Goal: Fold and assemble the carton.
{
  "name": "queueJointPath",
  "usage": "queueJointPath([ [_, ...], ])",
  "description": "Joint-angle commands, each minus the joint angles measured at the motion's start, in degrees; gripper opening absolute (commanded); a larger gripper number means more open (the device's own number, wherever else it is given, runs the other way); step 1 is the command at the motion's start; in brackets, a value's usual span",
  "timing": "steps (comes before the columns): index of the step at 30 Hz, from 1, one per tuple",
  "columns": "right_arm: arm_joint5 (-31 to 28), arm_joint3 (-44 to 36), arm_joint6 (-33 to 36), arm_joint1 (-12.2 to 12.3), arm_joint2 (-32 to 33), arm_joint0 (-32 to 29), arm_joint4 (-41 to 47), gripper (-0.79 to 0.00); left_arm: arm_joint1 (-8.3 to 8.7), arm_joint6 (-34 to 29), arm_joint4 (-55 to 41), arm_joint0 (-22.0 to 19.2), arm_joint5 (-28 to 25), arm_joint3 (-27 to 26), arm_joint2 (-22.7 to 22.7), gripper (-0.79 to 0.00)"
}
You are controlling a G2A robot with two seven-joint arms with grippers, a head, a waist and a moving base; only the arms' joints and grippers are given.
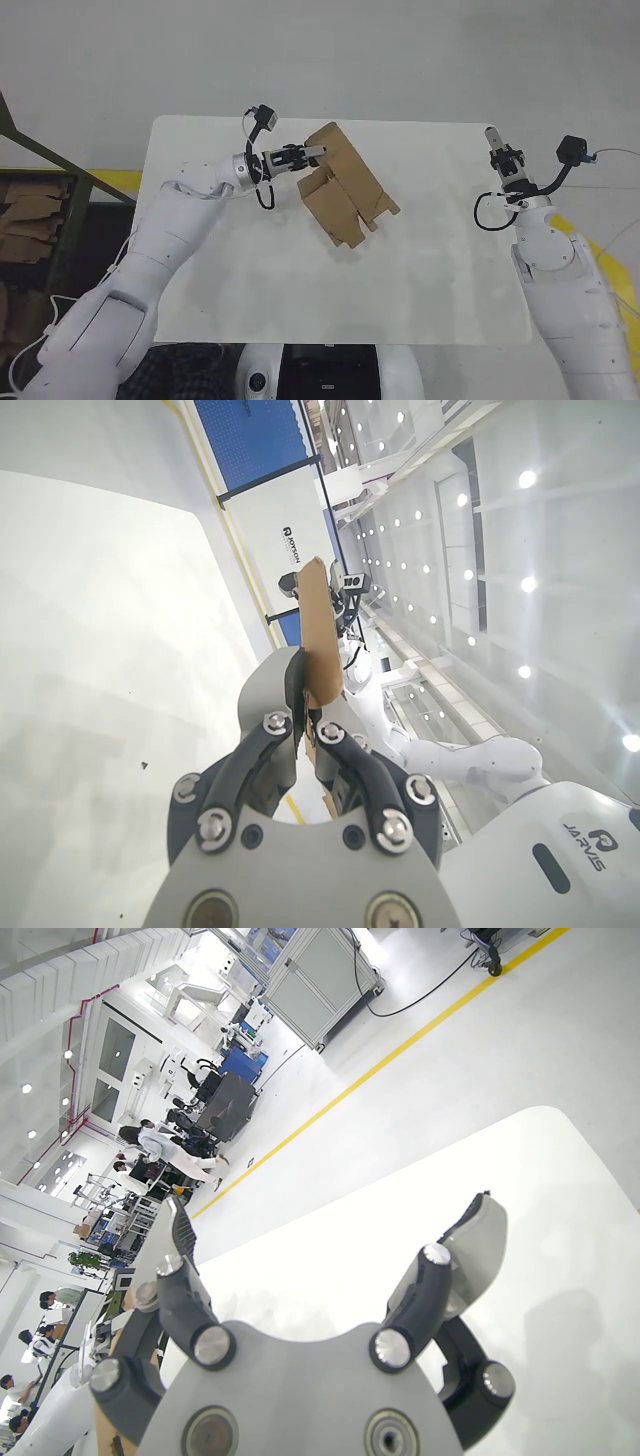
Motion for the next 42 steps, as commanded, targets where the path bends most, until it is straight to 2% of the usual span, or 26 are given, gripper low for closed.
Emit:
queueJointPath([
  [1, 0.0, 0.0, 0.0, 0.0, 0.0, 0.0, 0.0, 0.0, -0.09, -0.4, -0.5, -0.1, 0.0, 0.3, 0.0, -0.785],
  [42, 0.0, 0.0, 0.0, 0.0, 0.0, 0.0, 0.0, 0.0, -0.09, -0.4, -0.5, -0.1, 0.0, 0.3, 0.0, -0.785],
])
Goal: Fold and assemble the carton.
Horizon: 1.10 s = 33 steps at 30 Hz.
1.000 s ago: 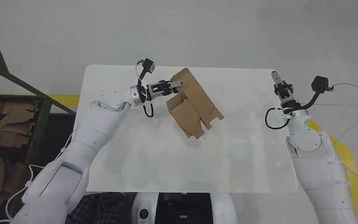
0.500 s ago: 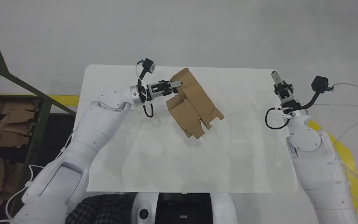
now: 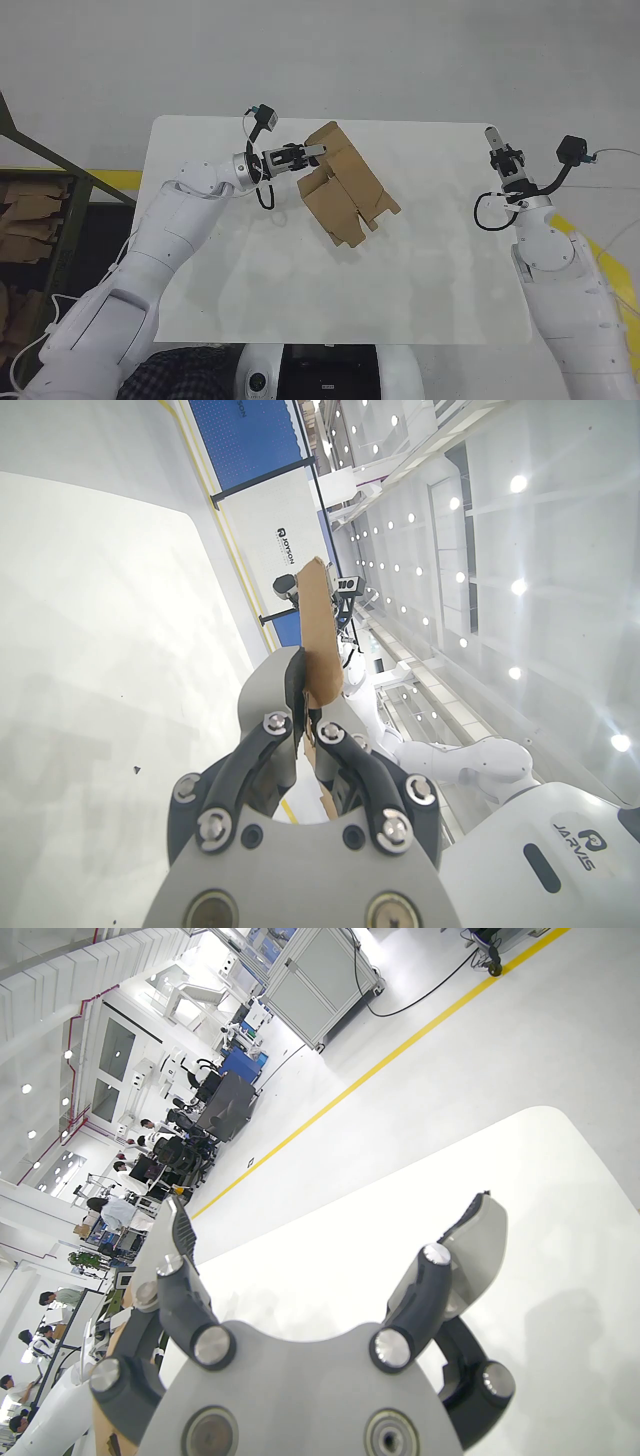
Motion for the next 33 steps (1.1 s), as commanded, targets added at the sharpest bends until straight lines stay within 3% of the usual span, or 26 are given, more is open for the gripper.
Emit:
queueJointPath([
  [1, 0.0, 0.0, 0.0, 0.0, 0.0, 0.0, 0.0, 0.0, 0.0, 0.0, 0.0, 0.0, 0.0, 0.0, 0.0, -0.785],
  [23, -0.1, -0.1, 0.1, 0.0, 0.0, -0.1, 0.3, 0.0, 0.0, 0.0, 0.0, 0.0, 0.0, 0.0, 0.0, -0.785],
  [33, -8.5, -0.8, 9.4, -0.3, -1.3, -1.2, 2.7, 0.0, 0.0, 0.0, 0.0, 0.0, 0.0, 0.0, 0.0, -0.785],
])
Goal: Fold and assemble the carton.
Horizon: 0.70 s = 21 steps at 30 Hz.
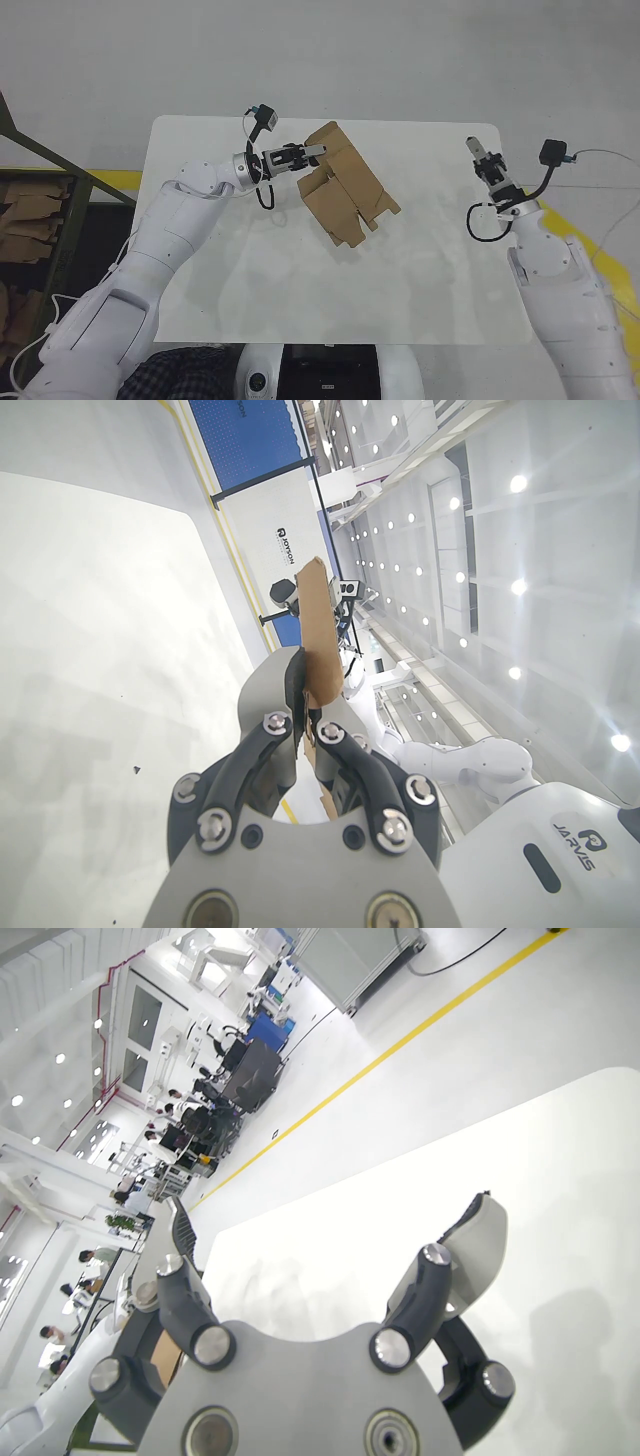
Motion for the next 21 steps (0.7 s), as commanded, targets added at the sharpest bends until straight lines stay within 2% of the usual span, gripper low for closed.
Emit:
queueJointPath([
  [1, -1.6, -0.5, 2.2, -0.1, -0.9, -0.2, 0.0, 0.0, 0.0, 0.0, 0.0, 0.0, 0.0, 0.0, 0.0, -0.785],
  [10, -5.4, -2.5, 9.3, -0.3, -4.5, -1.0, -2.7, 0.0, 0.0, 0.0, 0.0, 0.0, 0.0, 0.0, 0.0, -0.785],
  [21, -11.7, -5.4, 23.6, -0.3, -7.5, -3.6, 8.7, 0.0, 0.0, 0.0, 0.0, 0.0, 0.0, 0.0, 0.0, -0.785],
])
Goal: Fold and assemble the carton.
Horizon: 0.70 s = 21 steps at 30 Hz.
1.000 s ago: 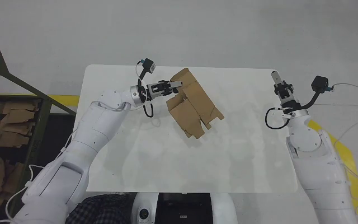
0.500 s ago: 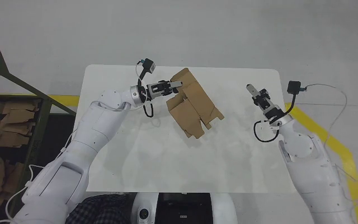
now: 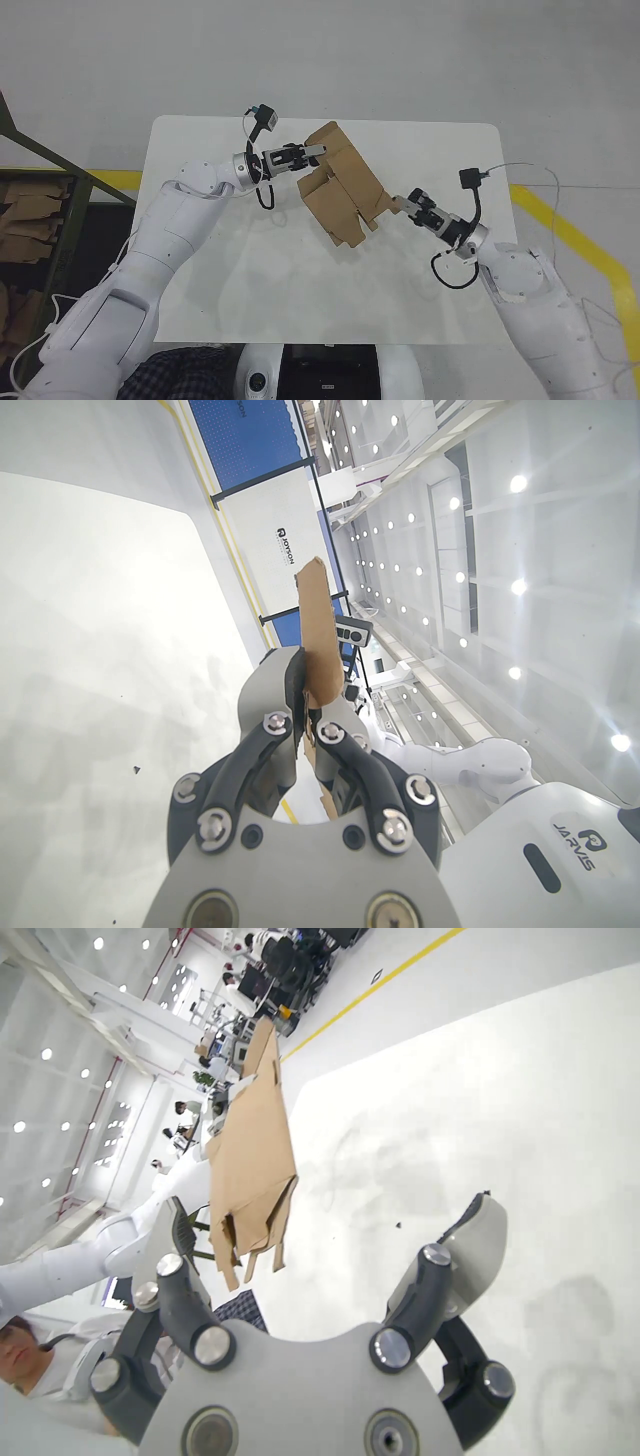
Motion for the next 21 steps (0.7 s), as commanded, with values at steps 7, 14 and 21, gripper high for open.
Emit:
queueJointPath([
  [7, -1.3, 1.5, 3.9, -0.3, -1.7, 0.7, 5.9, 0.0, 0.0, 0.0, 0.0, 0.0, 0.0, 0.0, 0.0, -0.785],
  [14, -1.4, 6.0, 6.3, -1.0, -4.2, 4.5, 11.5, -0.403, 0.0, 0.0, 0.0, 0.0, 0.0, 0.0, 0.0, -0.785],
  [21, -1.8, 9.6, 9.0, -1.5, -5.7, 7.2, 15.2, -0.754, 0.0, 0.0, 0.0, 0.0, 0.0, 0.0, 0.0, -0.785],
])
